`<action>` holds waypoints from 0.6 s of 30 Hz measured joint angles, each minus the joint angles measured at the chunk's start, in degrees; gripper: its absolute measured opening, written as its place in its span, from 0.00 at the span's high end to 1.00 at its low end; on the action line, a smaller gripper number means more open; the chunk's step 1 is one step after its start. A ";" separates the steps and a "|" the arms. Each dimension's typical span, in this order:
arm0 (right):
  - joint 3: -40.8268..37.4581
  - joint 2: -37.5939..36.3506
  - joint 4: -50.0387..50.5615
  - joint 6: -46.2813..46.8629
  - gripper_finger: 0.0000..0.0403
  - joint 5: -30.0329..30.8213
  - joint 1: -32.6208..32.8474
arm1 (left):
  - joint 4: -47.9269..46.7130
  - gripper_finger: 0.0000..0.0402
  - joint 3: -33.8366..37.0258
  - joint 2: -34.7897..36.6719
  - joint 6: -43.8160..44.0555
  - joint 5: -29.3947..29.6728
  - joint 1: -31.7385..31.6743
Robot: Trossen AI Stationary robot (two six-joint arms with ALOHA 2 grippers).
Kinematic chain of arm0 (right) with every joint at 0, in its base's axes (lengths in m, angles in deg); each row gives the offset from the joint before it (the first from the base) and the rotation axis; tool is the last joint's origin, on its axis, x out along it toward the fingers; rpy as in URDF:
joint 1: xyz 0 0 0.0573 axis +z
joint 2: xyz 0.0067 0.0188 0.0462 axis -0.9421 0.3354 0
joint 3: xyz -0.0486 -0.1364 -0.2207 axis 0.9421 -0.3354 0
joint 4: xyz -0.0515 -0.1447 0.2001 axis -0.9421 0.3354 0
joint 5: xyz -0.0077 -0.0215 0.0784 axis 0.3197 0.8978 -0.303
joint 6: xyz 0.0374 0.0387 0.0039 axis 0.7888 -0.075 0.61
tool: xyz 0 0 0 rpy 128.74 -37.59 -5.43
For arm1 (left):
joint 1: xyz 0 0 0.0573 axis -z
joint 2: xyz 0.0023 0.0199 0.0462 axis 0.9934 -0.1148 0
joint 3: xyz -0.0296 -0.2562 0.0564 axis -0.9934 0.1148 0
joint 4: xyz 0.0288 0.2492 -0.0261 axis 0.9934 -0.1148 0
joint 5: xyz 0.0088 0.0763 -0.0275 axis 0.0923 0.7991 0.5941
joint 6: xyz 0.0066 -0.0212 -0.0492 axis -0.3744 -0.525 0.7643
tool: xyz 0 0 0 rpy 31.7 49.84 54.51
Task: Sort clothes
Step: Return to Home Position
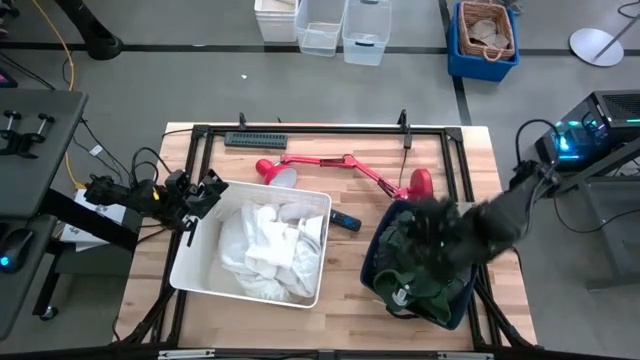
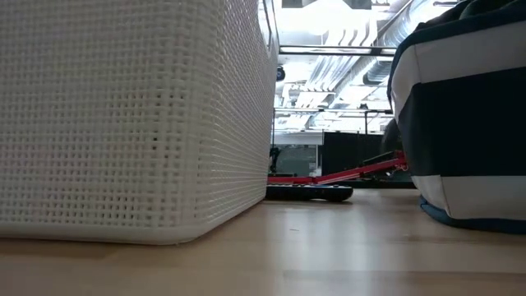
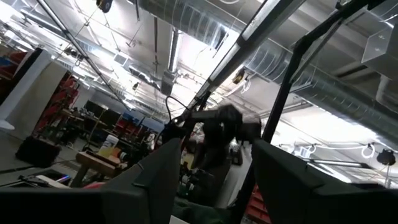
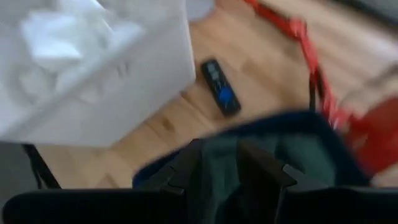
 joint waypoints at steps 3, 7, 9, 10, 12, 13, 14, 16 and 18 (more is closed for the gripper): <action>-11.22 -2.83 -5.29 10.36 0.77 0.98 4.83 | -0.04 0.54 0.00 0.00 0.00 0.00 0.00; -25.32 -9.61 -21.14 13.06 0.78 9.63 9.66 | -0.04 0.54 0.02 0.00 0.00 0.00 0.00; -31.63 -15.05 -29.74 9.59 0.80 16.61 9.94 | -0.04 0.54 0.02 0.00 -0.02 0.00 0.00; -34.50 -18.05 -33.87 6.72 0.82 19.32 9.52 | -0.04 0.54 0.02 0.00 0.00 0.00 0.00; -40.69 -24.23 -42.98 -1.46 0.87 22.50 7.46 | -0.04 0.54 0.04 0.00 -0.02 0.02 0.00; -43.78 -27.29 -47.25 -5.65 0.89 22.79 5.76 | -0.04 0.54 0.04 0.00 -0.02 0.02 0.00; -46.89 -30.36 -52.06 -10.10 0.93 22.14 3.70 | -0.04 0.54 0.04 0.00 -0.02 0.00 0.00; -53.00 -36.25 -61.86 -19.34 0.98 17.83 -1.89 | -0.07 0.54 0.04 0.00 -0.02 0.02 0.00; -59.24 -41.10 -73.06 -28.11 0.99 9.95 -8.74 | -0.07 0.54 0.04 0.00 -0.02 0.02 0.00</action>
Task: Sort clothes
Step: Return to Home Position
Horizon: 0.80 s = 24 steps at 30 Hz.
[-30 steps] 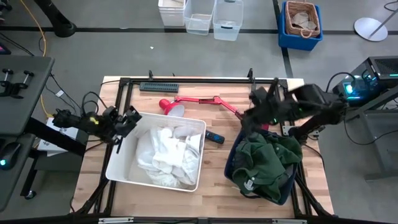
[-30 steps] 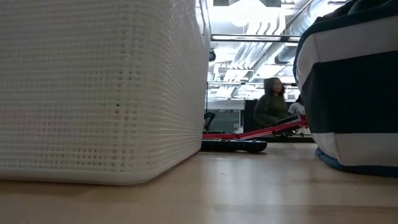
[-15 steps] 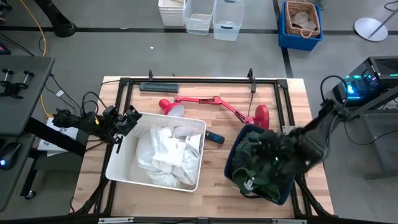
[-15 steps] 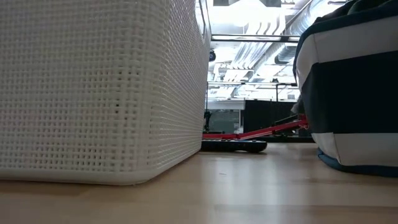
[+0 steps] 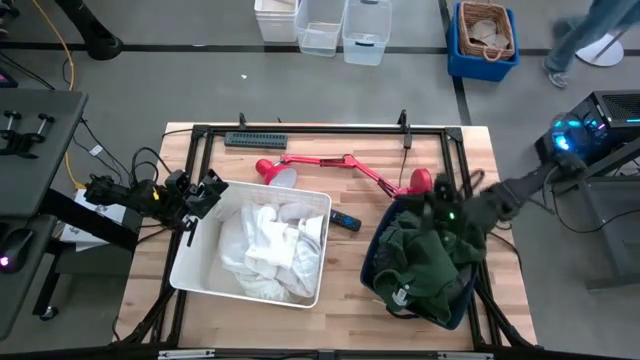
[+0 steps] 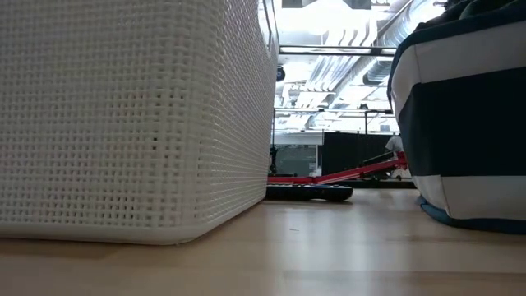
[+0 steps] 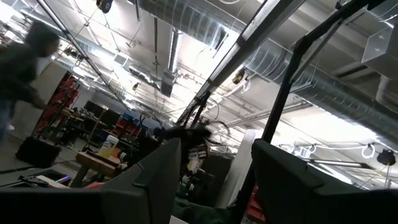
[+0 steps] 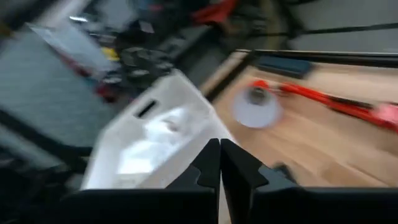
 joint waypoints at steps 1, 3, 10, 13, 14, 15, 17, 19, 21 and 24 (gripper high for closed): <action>-2.98 -1.94 -5.58 -3.66 0.98 -5.33 -3.87 | 0.00 0.54 0.00 0.00 0.00 0.00 0.00; -8.36 -4.65 -16.20 -8.95 0.97 -16.81 -11.59 | 0.00 0.54 0.00 0.00 0.00 0.00 0.00; -18.10 -5.94 -27.44 -13.26 0.98 -43.15 -27.59 | -0.02 0.54 0.02 -0.02 -0.02 0.04 0.00; -20.66 -6.00 -28.64 -15.17 0.99 -46.85 -28.34 | -0.04 0.54 0.02 -0.02 -0.02 0.04 0.00; -21.66 -5.98 -29.65 -15.83 1.00 -47.41 -28.06 | -0.04 0.54 0.02 -0.02 -0.02 0.04 0.00; -22.78 -5.98 -31.27 -16.77 1.00 -47.72 -27.62 | -0.04 0.54 0.02 -0.02 -0.02 0.04 0.00; -25.47 -5.98 -36.82 -18.43 1.00 -47.86 -26.67 | -0.04 0.54 0.02 -0.02 -0.02 0.04 0.00; -28.90 -5.98 -44.73 -19.37 1.00 -48.12 -25.79 | -0.04 0.54 0.02 -0.02 -0.02 0.05 0.00; -32.65 -5.98 -53.37 -19.67 1.00 -48.33 -25.23 | -0.04 0.54 0.02 -0.02 -0.02 0.07 0.00; -38.39 -5.98 -64.30 -18.73 1.00 -48.33 -24.93 | -0.04 0.54 0.04 -0.02 -0.02 0.07 0.00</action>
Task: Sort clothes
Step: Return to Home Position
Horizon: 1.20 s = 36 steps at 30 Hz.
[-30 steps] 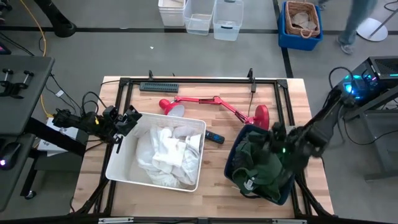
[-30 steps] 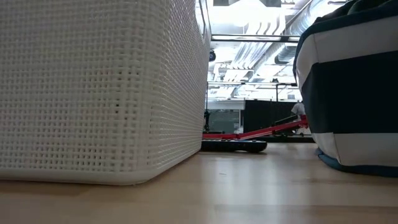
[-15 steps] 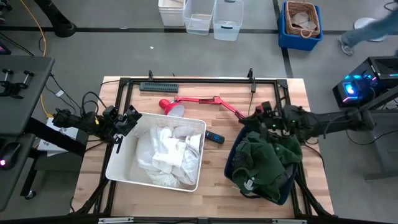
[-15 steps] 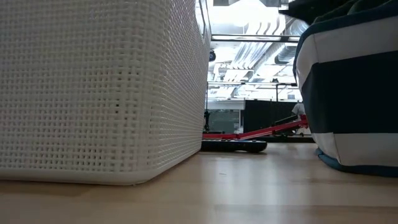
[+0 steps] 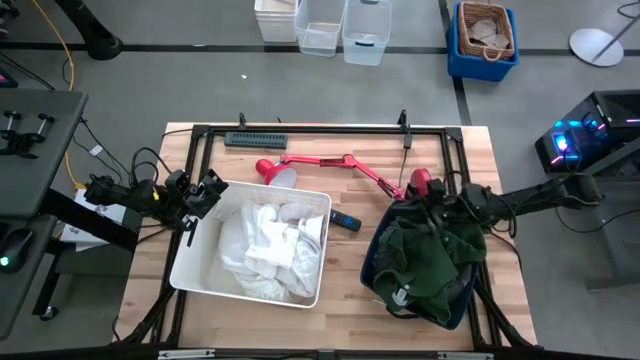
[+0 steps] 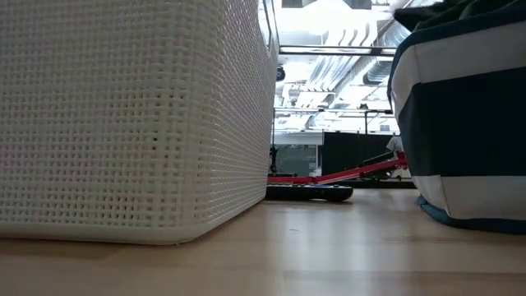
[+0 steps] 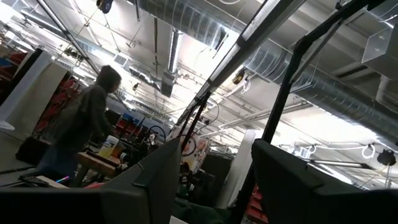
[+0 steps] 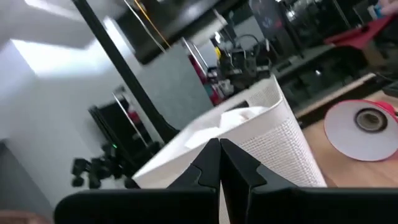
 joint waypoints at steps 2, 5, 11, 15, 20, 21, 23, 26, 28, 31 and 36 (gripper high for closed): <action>-3.43 0.00 -5.68 0.79 1.00 0.01 -0.02 | 0.00 0.54 0.00 0.00 0.00 0.00 0.00; -3.87 -0.38 -4.57 -1.08 1.00 0.01 -0.43 | 0.07 0.54 0.02 -0.02 -0.02 0.01 -0.02; -3.72 -0.23 4.88 -1.27 1.00 0.05 -0.46 | 0.27 0.54 0.02 -0.02 -0.02 0.02 -0.02; -3.42 -0.37 9.63 -2.58 1.00 0.33 -0.48 | 0.46 0.54 0.03 -0.02 -0.02 0.02 -0.02; -3.79 -0.41 11.65 -14.05 1.00 0.00 -0.43 | 0.50 0.54 0.04 -0.02 -0.02 0.02 -0.02; -3.80 -1.67 12.92 -16.51 1.00 0.04 -0.33 | 0.50 0.54 0.04 -0.02 -0.02 0.02 -0.02; -4.14 -7.12 16.52 -19.98 1.00 -0.07 -0.31 | 0.51 0.54 0.04 -0.02 -0.03 0.02 -0.02; -4.14 -16.17 23.75 -20.74 1.00 -0.09 -0.35 | 0.59 0.54 0.04 -0.02 -0.02 0.02 -0.02; -4.14 -21.95 28.49 -19.33 1.00 -0.09 -0.40 | 0.59 0.54 0.04 -0.02 -0.02 0.02 -0.02; -4.14 -29.94 33.21 -16.79 1.00 -0.11 -0.71 | 0.59 0.54 0.04 -0.02 -0.02 0.02 -0.02; -4.14 -38.75 37.05 -13.08 1.00 -0.15 -3.08 | 0.61 0.54 0.04 -0.02 -0.02 0.02 -0.02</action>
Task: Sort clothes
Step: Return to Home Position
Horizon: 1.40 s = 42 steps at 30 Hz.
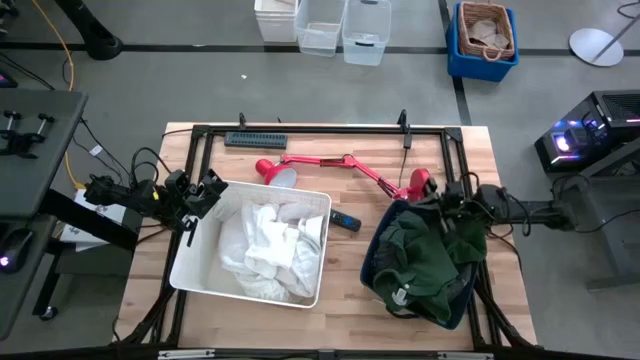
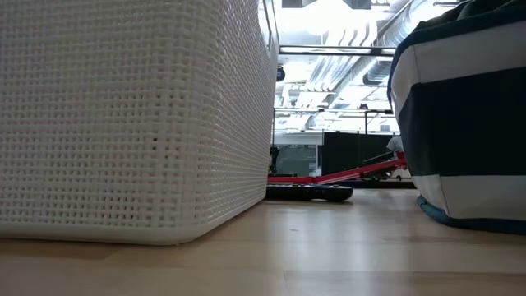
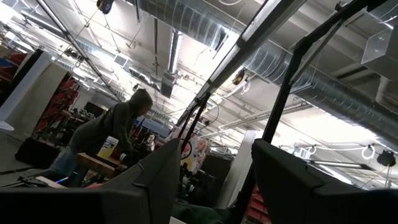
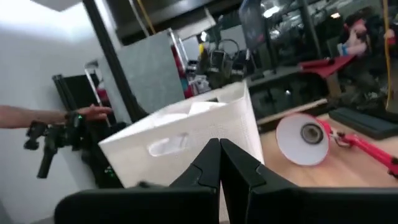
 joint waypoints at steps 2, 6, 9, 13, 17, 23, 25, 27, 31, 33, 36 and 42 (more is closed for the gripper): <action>0.00 0.92 -1.22 1.07 1.00 0.04 -0.88 | -0.02 0.54 0.00 0.02 0.00 0.02 0.02; 0.02 1.51 -0.52 1.19 1.00 0.20 -1.31 | 0.33 0.54 0.02 -0.08 0.00 0.28 0.00; 0.02 1.75 -0.47 1.19 1.00 0.20 -1.27 | 0.32 0.54 0.02 -0.04 0.00 0.31 0.00; 0.02 1.81 0.40 1.14 1.00 0.20 -1.27 | 0.54 0.54 0.10 0.90 0.02 0.25 -0.50; 0.02 1.85 1.04 1.08 1.00 0.20 -1.27 | 1.23 0.54 0.17 0.92 -0.07 -0.97 -4.76; 0.04 1.87 1.56 1.06 1.00 0.20 -1.25 | 0.24 0.54 0.01 0.92 -4.05 -1.12 -9.41; 0.04 1.88 1.68 1.06 1.00 0.20 -1.25 | -2.44 0.54 -0.29 0.95 -9.55 -1.64 -10.25; 0.04 1.87 1.83 1.06 1.00 0.20 -1.25 | -7.56 0.54 -0.59 0.96 -12.48 -2.72 -10.91; 0.04 1.86 2.02 1.06 1.00 0.20 -1.27 | -11.38 0.54 -1.01 0.98 -13.88 -3.36 -12.65; 0.04 1.86 2.10 1.06 1.00 0.20 -1.25 | -10.99 0.54 -0.65 0.98 -15.97 -2.79 -13.95; 0.04 1.86 2.30 1.06 1.00 0.20 -1.25 | -4.91 0.54 0.36 0.95 -18.22 -1.79 -15.05; 0.04 1.88 3.00 1.05 1.00 0.20 -1.25 | 6.49 0.54 0.25 0.88 -15.89 -1.84 -15.27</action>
